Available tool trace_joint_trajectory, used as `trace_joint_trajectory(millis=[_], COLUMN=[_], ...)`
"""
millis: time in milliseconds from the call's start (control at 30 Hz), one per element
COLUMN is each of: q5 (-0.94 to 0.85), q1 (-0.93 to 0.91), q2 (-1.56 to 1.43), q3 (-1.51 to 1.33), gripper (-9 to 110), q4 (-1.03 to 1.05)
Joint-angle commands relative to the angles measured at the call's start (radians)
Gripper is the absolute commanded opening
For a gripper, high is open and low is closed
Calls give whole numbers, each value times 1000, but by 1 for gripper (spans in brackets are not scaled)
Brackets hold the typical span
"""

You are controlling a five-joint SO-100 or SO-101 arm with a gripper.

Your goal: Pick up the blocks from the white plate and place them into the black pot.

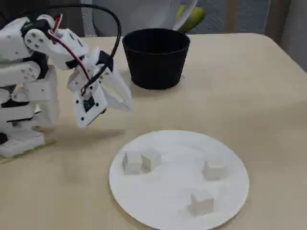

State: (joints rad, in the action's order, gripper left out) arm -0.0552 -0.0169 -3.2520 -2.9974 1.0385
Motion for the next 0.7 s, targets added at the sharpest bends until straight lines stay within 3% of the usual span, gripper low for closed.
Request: trace_joint_trajectory(millis=[0,433,667], q5=[-17,-21,8], q1=[-8,-8,-121], q2=[-2,-2,87], q3=[64,84,425], gripper=[-2,-2,-2], q4=[-38,-21,137])
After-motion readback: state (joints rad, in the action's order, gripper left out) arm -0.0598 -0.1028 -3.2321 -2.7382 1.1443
